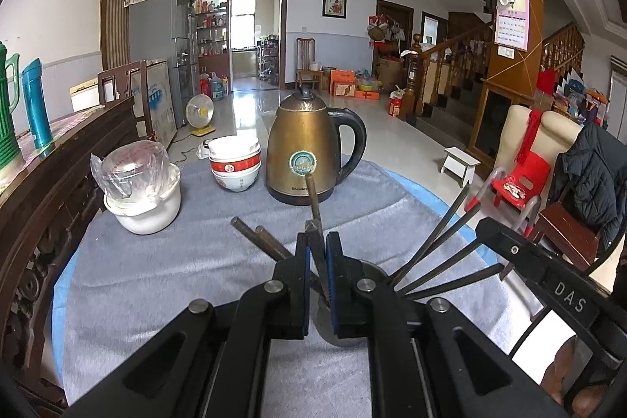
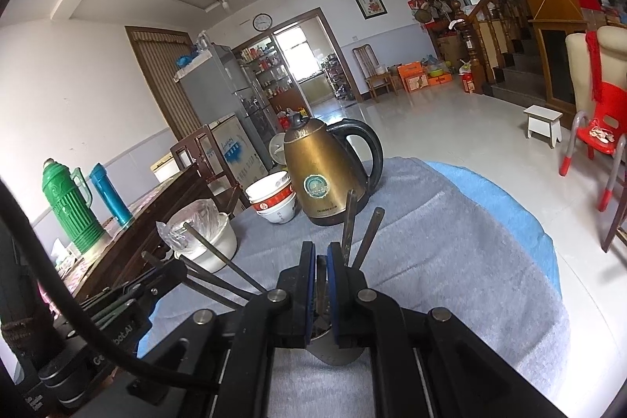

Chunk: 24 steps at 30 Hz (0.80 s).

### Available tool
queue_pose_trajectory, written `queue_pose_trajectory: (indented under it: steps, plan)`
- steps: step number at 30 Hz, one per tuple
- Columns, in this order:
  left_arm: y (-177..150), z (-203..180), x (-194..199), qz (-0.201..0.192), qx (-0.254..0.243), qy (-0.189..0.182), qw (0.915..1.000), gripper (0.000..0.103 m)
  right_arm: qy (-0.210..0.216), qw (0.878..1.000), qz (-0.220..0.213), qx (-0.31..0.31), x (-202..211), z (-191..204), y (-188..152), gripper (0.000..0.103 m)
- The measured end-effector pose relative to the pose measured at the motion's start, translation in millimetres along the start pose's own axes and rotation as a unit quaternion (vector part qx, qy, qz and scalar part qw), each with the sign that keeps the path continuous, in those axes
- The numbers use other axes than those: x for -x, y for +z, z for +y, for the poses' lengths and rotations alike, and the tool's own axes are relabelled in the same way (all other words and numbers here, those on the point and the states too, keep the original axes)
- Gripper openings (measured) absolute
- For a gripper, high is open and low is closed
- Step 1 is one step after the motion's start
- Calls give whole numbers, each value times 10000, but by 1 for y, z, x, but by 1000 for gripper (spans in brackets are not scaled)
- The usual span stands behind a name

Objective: Organize utensils
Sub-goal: 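Lower the chopsticks into the cup and open both tools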

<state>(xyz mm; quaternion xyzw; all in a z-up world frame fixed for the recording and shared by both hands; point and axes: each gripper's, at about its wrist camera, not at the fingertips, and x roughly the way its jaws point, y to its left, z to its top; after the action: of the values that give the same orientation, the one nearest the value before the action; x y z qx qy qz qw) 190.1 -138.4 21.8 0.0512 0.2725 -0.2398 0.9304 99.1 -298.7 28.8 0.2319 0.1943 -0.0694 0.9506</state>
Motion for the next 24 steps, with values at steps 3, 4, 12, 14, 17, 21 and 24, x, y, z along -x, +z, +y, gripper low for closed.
queue_pose_trajectory:
  steps: [3, 4, 12, 14, 17, 21, 24]
  plan:
    - [-2, 2, 2, 18, -30, -16, 10000, 9, -7, 10000, 9, 19, 0, 2, -2, 8]
    - [-3, 3, 3, 13, -31, -20, 10000, 9, -10, 10000, 14, 17, -1, 3, -2, 8]
    - [-9, 2, 10, 20, -195, -3, 9998, 10, 10, 10000, 79, -13, 0, 4, -5, 8]
    - [-11, 1, 13, -9, -298, 47, 9995, 11, 7, 10000, 78, -12, 1, 5, -5, 8]
    - [-13, -1, 20, -46, -456, 126, 9989, 18, 11, 10000, 86, -11, 1, 5, -6, 8]
    - [-18, -1, 32, -134, -565, 276, 9979, 52, 136, 9998, 102, -137, 4, 2, -6, 8]
    - [-23, -2, 41, -190, -753, 390, 9962, 60, 252, 9994, 83, -209, 8, -1, -6, 8]
